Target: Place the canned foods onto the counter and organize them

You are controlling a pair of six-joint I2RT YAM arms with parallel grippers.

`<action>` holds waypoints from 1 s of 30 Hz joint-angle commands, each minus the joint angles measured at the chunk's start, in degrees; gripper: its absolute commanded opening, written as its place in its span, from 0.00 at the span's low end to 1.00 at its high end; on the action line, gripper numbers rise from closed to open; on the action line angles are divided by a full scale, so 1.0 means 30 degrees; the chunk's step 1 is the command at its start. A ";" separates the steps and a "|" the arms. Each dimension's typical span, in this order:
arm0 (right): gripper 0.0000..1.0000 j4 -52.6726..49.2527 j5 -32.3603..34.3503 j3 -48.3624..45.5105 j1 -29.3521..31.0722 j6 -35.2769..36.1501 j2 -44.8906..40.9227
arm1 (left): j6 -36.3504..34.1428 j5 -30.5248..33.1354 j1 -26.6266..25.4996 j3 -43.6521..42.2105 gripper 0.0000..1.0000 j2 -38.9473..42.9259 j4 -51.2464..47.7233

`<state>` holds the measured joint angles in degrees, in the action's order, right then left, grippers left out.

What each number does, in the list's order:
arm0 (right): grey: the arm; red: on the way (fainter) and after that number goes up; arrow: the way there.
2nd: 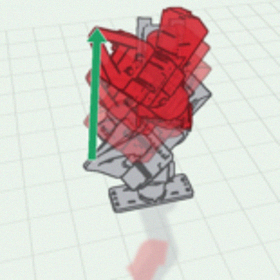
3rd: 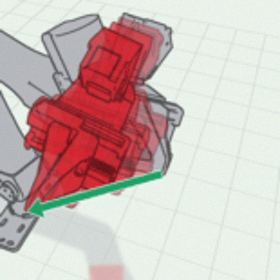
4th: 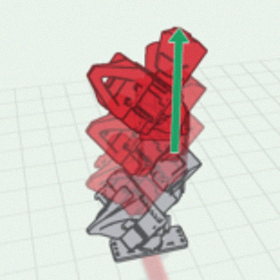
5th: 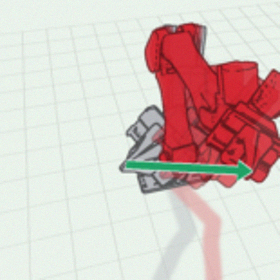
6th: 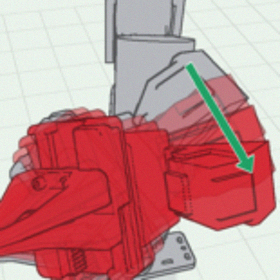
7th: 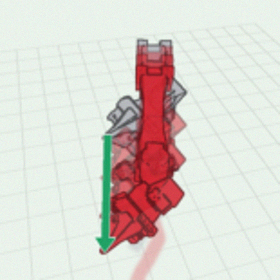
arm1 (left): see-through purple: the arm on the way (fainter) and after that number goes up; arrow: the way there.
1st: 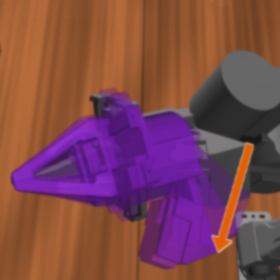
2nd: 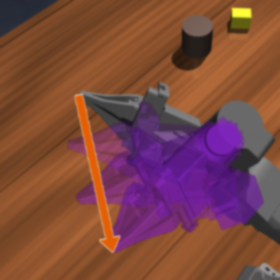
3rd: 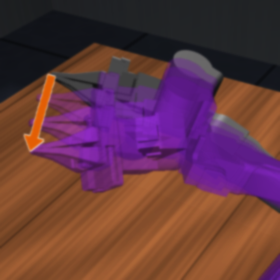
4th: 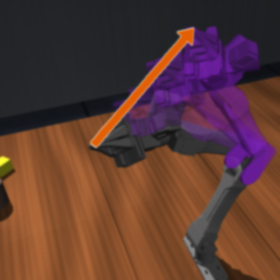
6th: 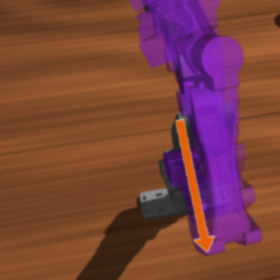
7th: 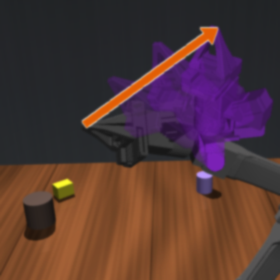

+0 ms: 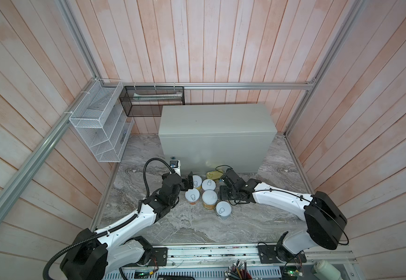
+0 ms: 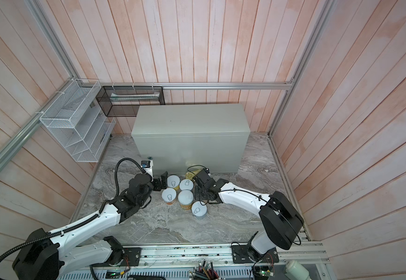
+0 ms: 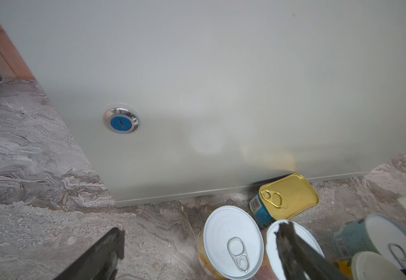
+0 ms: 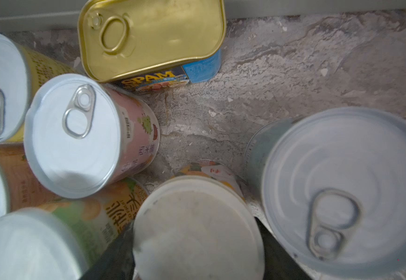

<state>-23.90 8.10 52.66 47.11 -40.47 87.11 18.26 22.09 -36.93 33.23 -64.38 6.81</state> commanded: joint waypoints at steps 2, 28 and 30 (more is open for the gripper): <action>0.56 -0.0457 0.0831 0.0441 0.0053 0.0130 0.0260 | 0.0195 0.0490 -0.0108 -0.0165 1.00 -0.0218 -0.0144; 0.47 0.1368 0.0800 0.0189 -0.0144 -0.0262 -0.0911 | 0.0037 0.0178 -0.0084 -0.0287 1.00 -0.0961 0.0386; 0.47 0.1389 0.0785 0.0195 -0.0176 -0.0303 -0.1014 | 0.0036 0.0138 -0.0091 -0.0289 1.00 -0.1038 0.0389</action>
<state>-21.89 9.15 52.71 46.94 -40.58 86.17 18.24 22.55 -36.93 33.17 -66.87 6.94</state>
